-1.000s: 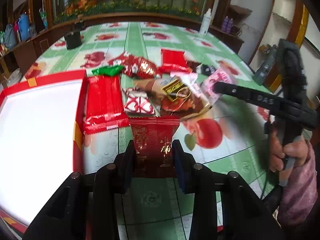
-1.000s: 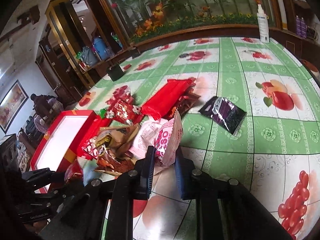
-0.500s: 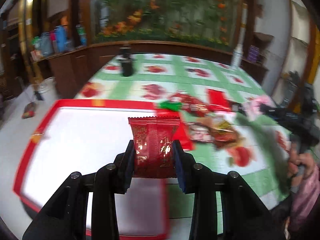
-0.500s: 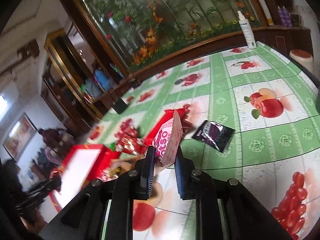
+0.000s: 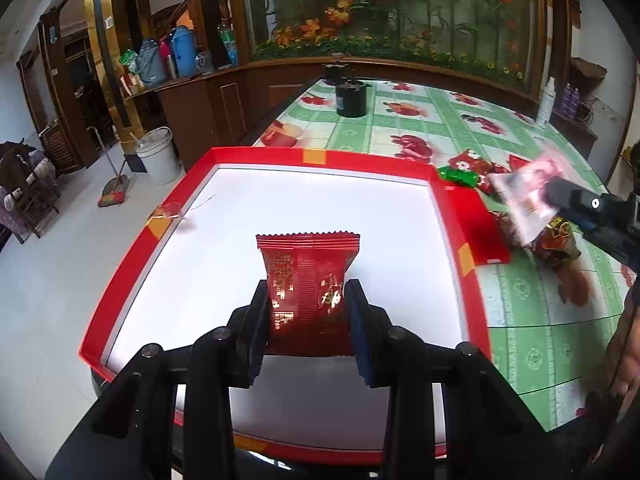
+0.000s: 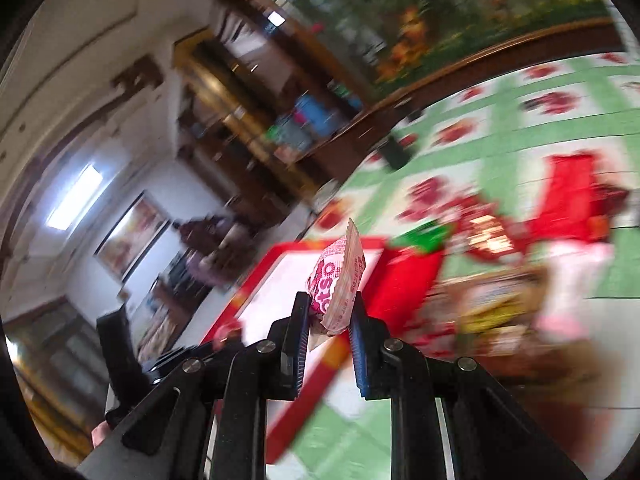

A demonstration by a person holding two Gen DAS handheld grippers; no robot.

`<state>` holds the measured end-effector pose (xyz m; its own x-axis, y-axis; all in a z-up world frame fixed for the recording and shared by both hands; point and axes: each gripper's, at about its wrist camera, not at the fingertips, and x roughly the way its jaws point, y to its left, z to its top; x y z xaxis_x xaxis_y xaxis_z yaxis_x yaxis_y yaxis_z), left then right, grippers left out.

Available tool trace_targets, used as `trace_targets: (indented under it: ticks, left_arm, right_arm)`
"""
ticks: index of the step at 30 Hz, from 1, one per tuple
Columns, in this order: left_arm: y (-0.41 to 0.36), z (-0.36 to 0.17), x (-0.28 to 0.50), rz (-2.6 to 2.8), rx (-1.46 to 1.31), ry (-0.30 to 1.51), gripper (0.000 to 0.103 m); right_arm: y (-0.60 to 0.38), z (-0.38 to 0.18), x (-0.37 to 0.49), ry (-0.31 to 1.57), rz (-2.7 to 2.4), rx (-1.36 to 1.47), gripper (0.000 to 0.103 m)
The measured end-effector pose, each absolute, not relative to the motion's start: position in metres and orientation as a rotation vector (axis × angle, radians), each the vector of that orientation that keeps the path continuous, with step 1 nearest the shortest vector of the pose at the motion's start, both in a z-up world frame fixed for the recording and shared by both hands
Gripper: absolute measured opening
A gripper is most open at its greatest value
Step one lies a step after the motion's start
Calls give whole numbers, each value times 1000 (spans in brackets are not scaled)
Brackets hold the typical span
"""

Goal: Organize snacks
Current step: 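Lower dark red packet into tray with left tool while right tool drops pink packet, then grasp brown-gold bag with right tool while left tool grasps red-white packet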

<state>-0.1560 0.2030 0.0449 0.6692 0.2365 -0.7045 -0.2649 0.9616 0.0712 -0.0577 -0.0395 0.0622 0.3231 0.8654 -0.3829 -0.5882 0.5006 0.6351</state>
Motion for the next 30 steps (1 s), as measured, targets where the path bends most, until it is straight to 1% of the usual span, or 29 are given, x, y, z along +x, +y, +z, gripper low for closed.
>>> trace_targets:
  ticks: [4, 5, 6, 7, 8, 9, 14, 16, 18, 24, 28, 29, 30]
  left_arm:
    - [209, 46, -161, 322, -31, 783, 35]
    - [210, 46, -162, 327, -31, 781, 38]
    - [212, 47, -163, 338, -32, 780, 49]
    - [212, 47, -163, 350, -32, 776, 56]
    - [213, 48, -163, 355, -33, 771, 64]
    - [213, 49, -162, 359, -33, 765, 65]
    - [204, 51, -160, 332, -30, 764, 65]
    - [197, 53, -159, 305, -19, 761, 67]
    - [188, 55, -158, 284, -3, 751, 73]
    - [157, 56, -153, 199, 42, 733, 74]
    - [138, 55, -151, 156, 74, 733, 74]
    - [134, 55, -151, 147, 80, 736, 74]
    - [131, 54, -151, 137, 82, 741, 74]
  right_arm:
    - [6, 64, -72, 792, 1086, 367, 23]
    - [13, 63, -76, 799, 1108, 365, 23]
    - [16, 63, -77, 811, 1134, 368, 30]
    - [18, 64, -79, 817, 1145, 373, 44]
    - [16, 64, -79, 812, 1139, 385, 49]
    - [10, 65, -78, 797, 1112, 394, 50]
    - [-32, 61, -62, 784, 1011, 559, 51]
    - [-50, 61, -54, 778, 943, 590, 51]
    - [-71, 60, -49, 771, 877, 599, 51]
    - [-116, 54, -34, 799, 663, 506, 57]
    - [-111, 44, -28, 863, 613, 437, 57]
    - [-101, 43, -27, 877, 621, 391, 58]
    - [-92, 40, -28, 889, 620, 337, 62]
